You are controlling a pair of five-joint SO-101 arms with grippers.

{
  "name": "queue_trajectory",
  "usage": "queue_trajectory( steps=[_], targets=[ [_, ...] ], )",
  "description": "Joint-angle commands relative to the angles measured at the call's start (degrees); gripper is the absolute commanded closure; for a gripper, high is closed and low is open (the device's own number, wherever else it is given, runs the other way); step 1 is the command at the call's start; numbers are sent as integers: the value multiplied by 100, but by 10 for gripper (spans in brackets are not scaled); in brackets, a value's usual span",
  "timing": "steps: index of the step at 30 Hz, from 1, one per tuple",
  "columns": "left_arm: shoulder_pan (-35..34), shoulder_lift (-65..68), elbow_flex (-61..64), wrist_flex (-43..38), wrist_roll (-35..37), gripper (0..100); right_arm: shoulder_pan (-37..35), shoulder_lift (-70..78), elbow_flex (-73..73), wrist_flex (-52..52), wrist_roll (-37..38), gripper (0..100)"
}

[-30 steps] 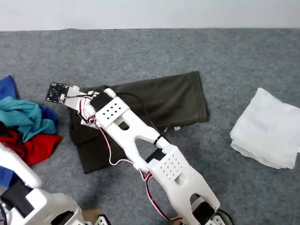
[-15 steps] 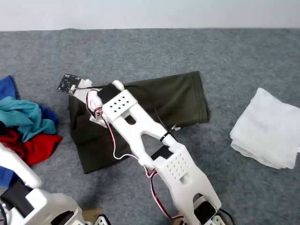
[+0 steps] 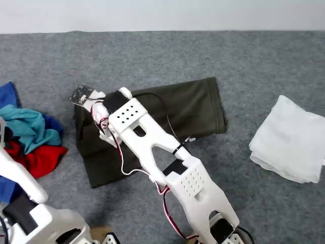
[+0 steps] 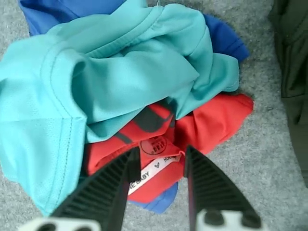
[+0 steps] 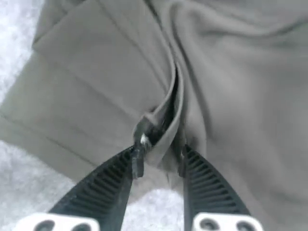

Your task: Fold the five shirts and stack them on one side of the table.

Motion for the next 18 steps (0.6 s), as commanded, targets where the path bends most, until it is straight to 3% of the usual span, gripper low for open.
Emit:
queue_trajectory(
  steps=[1,5,8,18],
  targets=[
    [18,-229,-22,-105,9,845,-92,145,-281,-409,-35,861],
    [9,-229,-22,-105,9,845,-92,453,-281,-549,-18,886],
    [0,-229,-22,-105,9,845,-84,426,-396,-435,26,995],
    [18,-229,-22,-105,9,845,-127,75,-1530,1165,440,987]
  ],
)
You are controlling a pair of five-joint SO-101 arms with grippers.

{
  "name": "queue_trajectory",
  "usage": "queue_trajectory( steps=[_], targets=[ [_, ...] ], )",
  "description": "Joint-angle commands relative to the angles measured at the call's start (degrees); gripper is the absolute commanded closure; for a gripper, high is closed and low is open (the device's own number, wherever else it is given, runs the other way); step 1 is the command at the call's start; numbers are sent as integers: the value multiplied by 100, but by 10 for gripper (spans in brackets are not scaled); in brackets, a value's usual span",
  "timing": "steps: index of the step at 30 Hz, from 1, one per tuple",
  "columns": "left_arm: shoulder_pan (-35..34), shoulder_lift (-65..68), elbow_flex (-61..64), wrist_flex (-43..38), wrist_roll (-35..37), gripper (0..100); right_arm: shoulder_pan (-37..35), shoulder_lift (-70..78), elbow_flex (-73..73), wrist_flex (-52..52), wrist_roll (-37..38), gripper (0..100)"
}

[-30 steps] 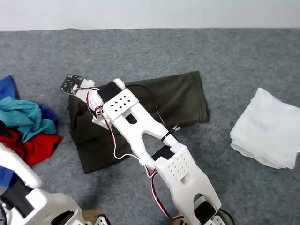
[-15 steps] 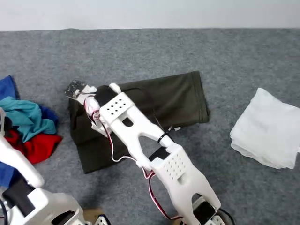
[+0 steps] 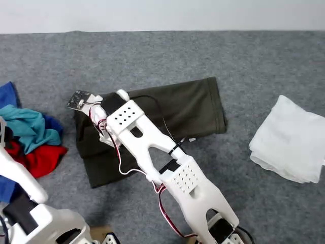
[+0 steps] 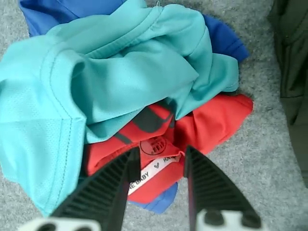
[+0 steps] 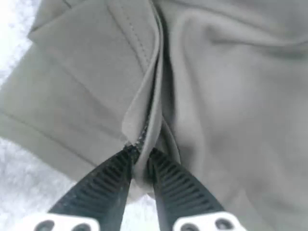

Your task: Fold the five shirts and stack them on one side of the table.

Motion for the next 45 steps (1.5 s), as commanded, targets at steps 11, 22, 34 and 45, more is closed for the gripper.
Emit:
queue_trajectory(
  steps=[11,22,34,45],
  targets=[
    [-62,-290,-75,-88,-440,845,-752,-1147,677,462,149,987],
    [-510,-290,-840,167,-475,842,-690,-1543,1925,435,185,987],
    [-519,-290,-1033,290,-475,842,-655,-1657,1160,365,-273,835],
    [-519,-290,-1007,290,-475,844,-453,-673,519,-945,-299,835]
  ],
)
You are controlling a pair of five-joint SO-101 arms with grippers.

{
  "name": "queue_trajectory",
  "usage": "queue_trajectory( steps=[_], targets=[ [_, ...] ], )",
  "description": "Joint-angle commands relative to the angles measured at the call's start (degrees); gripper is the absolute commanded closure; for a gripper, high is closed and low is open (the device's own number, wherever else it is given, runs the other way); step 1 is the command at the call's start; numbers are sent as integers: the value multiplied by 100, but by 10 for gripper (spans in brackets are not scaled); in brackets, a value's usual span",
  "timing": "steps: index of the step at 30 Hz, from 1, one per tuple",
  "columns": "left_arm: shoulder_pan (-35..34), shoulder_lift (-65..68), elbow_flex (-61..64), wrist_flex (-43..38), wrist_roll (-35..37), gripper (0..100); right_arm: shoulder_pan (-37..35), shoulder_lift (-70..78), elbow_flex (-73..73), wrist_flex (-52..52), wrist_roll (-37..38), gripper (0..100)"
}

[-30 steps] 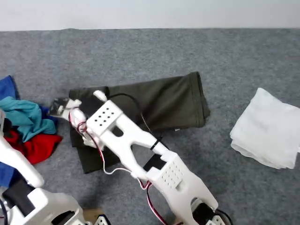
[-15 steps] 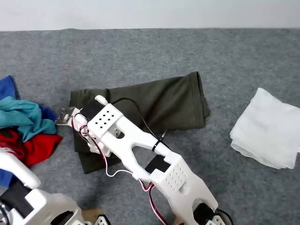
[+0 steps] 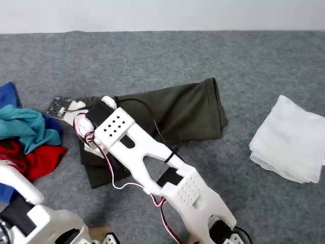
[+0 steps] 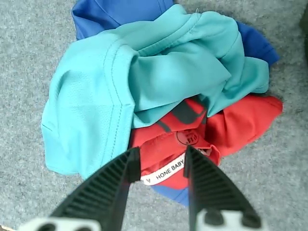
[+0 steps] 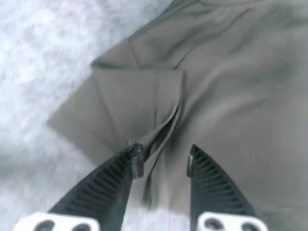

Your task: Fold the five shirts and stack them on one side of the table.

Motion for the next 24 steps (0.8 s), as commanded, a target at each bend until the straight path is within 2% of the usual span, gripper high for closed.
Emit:
queue_trajectory(
  steps=[1,9,13,15,24],
  targets=[
    [-35,-290,-180,62,-62,844,215,215,-264,-514,-35,835],
    [-35,-281,-171,62,-62,844,224,725,-273,-1007,-9,845],
    [-35,-255,-171,70,-62,844,224,708,-316,-1042,70,956],
    [-35,-246,-171,70,-62,844,224,734,-492,-963,404,989],
    [-35,-255,-171,70,-53,844,242,743,-1354,-593,607,983]
  ],
)
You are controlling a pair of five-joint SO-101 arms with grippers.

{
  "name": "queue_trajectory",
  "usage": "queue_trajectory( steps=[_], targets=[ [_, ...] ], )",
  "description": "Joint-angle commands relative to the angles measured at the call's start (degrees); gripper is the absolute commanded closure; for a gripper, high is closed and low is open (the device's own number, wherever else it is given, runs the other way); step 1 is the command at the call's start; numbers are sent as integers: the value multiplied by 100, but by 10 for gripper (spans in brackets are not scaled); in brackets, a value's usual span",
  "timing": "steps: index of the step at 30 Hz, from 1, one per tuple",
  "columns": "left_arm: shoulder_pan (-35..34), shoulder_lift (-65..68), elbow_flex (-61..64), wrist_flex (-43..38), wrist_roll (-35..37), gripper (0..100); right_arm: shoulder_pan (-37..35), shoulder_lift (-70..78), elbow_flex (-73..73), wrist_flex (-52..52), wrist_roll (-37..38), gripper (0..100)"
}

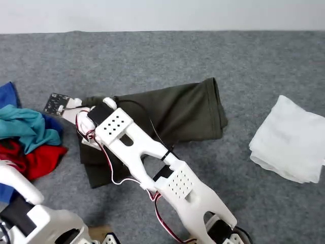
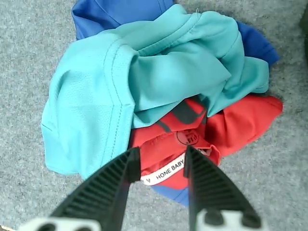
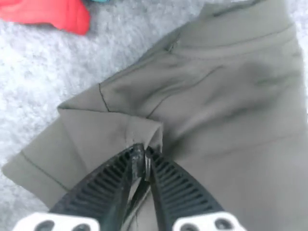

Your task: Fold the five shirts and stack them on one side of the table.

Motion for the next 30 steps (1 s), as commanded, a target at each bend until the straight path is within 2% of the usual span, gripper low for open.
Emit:
queue_trajectory(
  steps=[1,5,13,17,22,30],
  targets=[
    [-35,-255,-171,70,-53,844,145,-57,-510,215,53,979],
    [-9,-255,-171,70,-62,844,145,-75,-800,752,26,902],
    [-9,-237,-171,70,-62,844,154,215,-923,338,26,917],
    [9,-290,-180,70,-62,844,277,48,-1152,673,18,918],
    [510,-290,-171,176,-62,842,963,-391,-1908,1719,-571,916],
    [1793,-308,-22,185,-527,841,2396,-1684,-1776,1754,-818,916]
  ],
)
